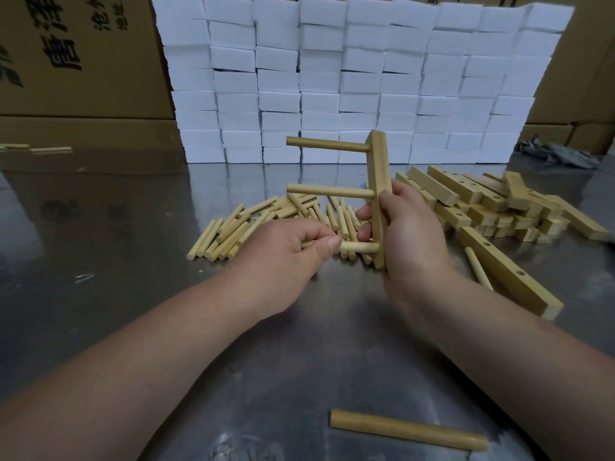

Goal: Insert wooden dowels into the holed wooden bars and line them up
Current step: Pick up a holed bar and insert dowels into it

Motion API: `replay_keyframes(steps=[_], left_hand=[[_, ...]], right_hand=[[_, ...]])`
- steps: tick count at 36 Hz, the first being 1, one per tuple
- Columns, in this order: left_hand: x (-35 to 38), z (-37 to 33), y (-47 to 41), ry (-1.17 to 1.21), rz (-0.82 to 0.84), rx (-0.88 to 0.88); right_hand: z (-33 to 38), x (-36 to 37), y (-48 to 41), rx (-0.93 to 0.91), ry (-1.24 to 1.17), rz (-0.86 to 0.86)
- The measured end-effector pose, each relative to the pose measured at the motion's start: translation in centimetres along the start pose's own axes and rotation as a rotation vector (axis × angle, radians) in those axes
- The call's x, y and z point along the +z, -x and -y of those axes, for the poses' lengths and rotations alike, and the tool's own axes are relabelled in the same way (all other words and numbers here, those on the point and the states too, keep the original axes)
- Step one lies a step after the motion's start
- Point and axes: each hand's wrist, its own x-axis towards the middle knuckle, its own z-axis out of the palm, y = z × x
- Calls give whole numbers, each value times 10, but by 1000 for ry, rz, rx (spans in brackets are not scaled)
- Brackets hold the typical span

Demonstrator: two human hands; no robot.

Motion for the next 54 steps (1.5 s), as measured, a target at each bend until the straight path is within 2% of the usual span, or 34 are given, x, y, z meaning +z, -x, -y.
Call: replay_keyframes(steps=[7,12,16,21,29,33,42,48,54], left_hand=[[-1,1,-1,-5,42,-68],[2,-1,-2,27,-26,-46],[0,0,-5,201,-102,-55],[-4,0,-7,493,-165,-92],[2,-2,-3,289,-7,-59],[11,-5,0,249,68,-91],[19,-8,-2,139,46,-113],[18,-8,-3,258,58,-169],[18,-10,-3,410,103,-214]], right_hand=[[0,0,1,-10,5,29],[0,-1,-2,-10,19,0],[-2,-1,-7,39,-25,-73],[-1,-7,-17,202,-175,-167],[-1,-4,-16,317,-182,-74],[-3,2,-13,363,-287,4],[-10,11,-12,457,-285,63],[-11,12,-12,457,-315,72],[-13,12,-11,460,-247,81]])
